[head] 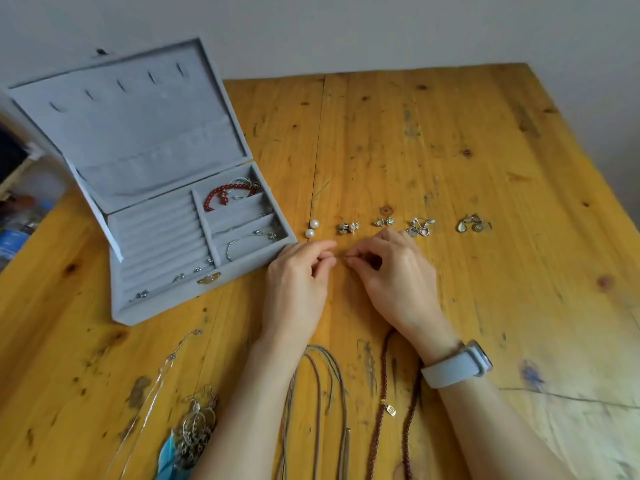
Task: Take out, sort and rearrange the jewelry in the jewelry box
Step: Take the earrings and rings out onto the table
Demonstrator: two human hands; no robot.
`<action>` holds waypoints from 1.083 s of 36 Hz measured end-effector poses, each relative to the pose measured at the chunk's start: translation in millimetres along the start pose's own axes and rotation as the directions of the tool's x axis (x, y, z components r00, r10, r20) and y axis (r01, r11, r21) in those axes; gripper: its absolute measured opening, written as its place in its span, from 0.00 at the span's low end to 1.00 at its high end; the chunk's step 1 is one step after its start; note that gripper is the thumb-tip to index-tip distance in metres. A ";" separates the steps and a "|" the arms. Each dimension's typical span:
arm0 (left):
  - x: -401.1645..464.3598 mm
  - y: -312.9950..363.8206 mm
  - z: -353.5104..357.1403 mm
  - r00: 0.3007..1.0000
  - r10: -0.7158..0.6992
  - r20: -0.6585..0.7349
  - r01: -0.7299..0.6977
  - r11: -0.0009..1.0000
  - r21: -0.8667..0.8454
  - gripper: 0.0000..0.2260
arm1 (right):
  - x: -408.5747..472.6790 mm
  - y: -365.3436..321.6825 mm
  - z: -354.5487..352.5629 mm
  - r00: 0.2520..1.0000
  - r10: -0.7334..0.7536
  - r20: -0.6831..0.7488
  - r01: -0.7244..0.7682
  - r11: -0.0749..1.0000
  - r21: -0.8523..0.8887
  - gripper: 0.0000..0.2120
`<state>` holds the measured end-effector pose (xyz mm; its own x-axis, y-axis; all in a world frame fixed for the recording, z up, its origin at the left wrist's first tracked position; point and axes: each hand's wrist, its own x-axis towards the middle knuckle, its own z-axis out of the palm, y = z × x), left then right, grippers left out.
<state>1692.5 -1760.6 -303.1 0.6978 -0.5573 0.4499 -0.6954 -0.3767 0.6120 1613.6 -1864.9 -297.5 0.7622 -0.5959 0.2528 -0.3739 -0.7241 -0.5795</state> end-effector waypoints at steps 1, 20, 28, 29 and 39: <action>-0.1 0.5 -0.1 1.000 -0.007 0.001 0.007 1.000 -0.005 0.10 | 0.0 0.2 -0.1 1.000 -0.003 0.000 0.003 1.000 0.004 0.05; 15.1 -12.1 -73.2 0.981 -0.095 -0.167 0.100 0.995 0.021 0.08 | -1.5 -22.3 -6.9 0.999 0.014 -0.039 0.001 0.932 0.363 0.07; 1.3 -79.5 -146.0 0.841 -0.504 -0.194 0.534 0.832 0.151 0.10 | 20.5 -97.3 23.8 0.931 -0.333 0.148 0.292 0.925 0.241 0.08; -2.2 -85.1 -150.9 0.821 -0.537 -0.193 0.567 0.807 0.166 0.10 | 23.5 -106.8 30.5 0.917 -0.359 0.171 0.318 0.920 0.230 0.08; -16.8 -99.3 -161.5 0.778 -0.613 -0.133 0.627 0.769 0.126 0.17 | 40.6 -163.0 77.1 0.756 -0.443 0.482 0.481 0.876 0.050 0.09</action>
<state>1777.5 -1594.3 -266.4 0.9927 -0.1040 0.0616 -0.1183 -0.7321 0.6709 1746.2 -1744.3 -252.5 0.9965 0.0374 0.0742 0.0655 -0.9029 -0.4248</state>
